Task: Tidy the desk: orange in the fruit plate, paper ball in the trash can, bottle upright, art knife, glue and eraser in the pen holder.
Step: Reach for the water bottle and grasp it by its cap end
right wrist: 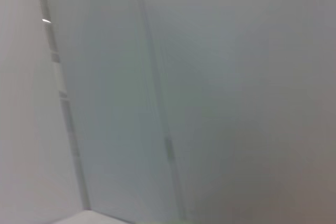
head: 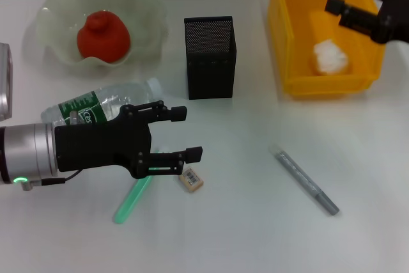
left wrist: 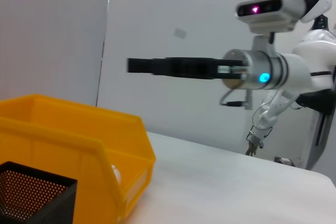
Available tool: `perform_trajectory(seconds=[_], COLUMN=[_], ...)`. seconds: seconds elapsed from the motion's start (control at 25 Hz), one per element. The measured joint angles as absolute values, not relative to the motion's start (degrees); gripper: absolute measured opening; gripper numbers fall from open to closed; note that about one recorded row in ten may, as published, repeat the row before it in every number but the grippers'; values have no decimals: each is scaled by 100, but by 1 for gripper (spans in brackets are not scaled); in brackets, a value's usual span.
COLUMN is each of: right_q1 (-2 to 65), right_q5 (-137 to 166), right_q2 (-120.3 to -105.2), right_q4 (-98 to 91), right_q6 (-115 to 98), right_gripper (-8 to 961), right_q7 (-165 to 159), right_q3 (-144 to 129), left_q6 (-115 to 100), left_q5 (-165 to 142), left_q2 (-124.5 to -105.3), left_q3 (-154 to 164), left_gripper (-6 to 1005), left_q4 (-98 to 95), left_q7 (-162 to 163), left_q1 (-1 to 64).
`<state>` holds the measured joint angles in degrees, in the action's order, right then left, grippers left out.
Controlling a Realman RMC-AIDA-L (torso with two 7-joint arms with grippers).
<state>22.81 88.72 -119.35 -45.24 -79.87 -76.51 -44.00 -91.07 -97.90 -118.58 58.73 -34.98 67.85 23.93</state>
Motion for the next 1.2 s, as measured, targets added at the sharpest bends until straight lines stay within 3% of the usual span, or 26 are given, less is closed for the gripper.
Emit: perform_trajectory(seconds=[0.44, 0.8, 1.2], right_q1=[2053, 2080, 2032], right_q5=[9132, 9397, 9389], right_q2=[-11927, -11951, -11940], right_q4=[-3149, -1643, -1494], right_q6=[-9766, -9761, -9712], right_gripper=[763, 763, 763], right_q7=[-5660, -4173, -4166], right_q3=[-4421, -4678, -4681], left_q6=[-9052, -9026, -8963], left_q5=[-9768, -9719, -9676], left_q2=[-11864, -11857, -11856], left_q3=[5841, 5677, 5677], left_gripper=[710, 706, 701], left_q4=[-3535, -3535, -3510], left_q7=[6752, 6750, 6750], left_q1=[2424, 2476, 2475])
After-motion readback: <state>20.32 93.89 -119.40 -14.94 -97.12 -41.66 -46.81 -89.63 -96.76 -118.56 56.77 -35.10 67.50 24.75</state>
